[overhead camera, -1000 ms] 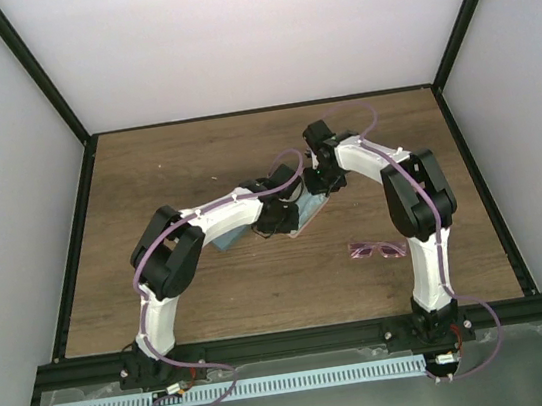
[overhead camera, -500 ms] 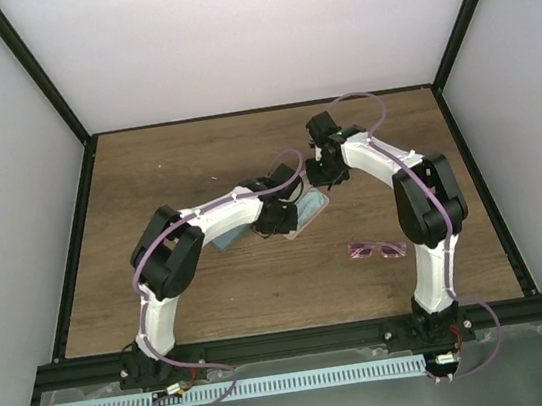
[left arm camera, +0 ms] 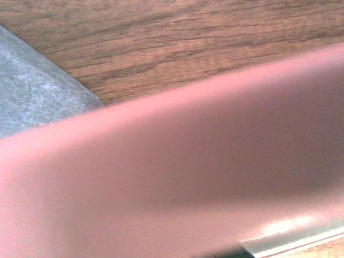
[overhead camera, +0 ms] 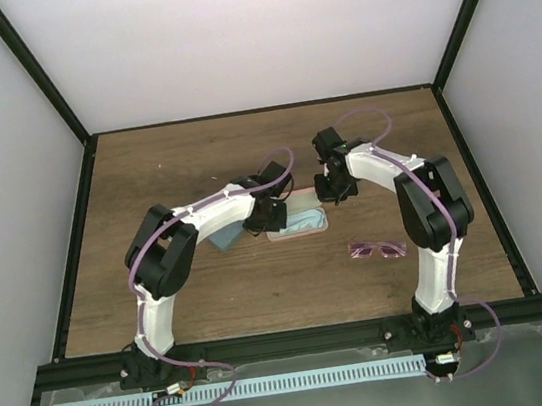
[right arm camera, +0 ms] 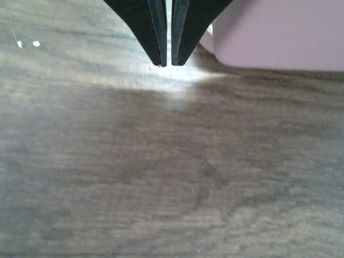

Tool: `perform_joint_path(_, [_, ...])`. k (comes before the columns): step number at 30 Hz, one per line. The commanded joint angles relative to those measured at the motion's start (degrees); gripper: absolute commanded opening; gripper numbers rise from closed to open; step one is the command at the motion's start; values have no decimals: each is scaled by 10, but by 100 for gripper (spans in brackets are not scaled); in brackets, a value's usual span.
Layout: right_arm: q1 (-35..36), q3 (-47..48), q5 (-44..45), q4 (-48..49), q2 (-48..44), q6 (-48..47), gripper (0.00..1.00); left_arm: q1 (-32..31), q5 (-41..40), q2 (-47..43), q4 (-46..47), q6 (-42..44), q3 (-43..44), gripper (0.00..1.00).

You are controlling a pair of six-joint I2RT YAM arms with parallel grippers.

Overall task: Organize the sunglasses
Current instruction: Adjust the glasses cleaning cloth in the sunglasses case.

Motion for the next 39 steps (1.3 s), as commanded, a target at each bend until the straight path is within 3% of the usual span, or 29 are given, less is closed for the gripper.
perform_joint_path(1, [-4,-29,-5,15,-56,14,4,-1,28,-27,9,-3,-9,16])
perform_joint_path(12, [-2,-76,-35,32,-89,21,3,-4,96,-39,36,-12,-32,19])
perform_joint_path(20, [-2,-83,-38,25,-92,18,3,-5,89,-17,50,-38,-41,27])
perform_joint_path(27, [2,-92,-39,21,-98,12,3,-5,55,-9,66,-65,-35,28])
perform_joint_path(39, [10,-108,-40,24,-102,12,3,-16,74,31,66,-66,-19,28])
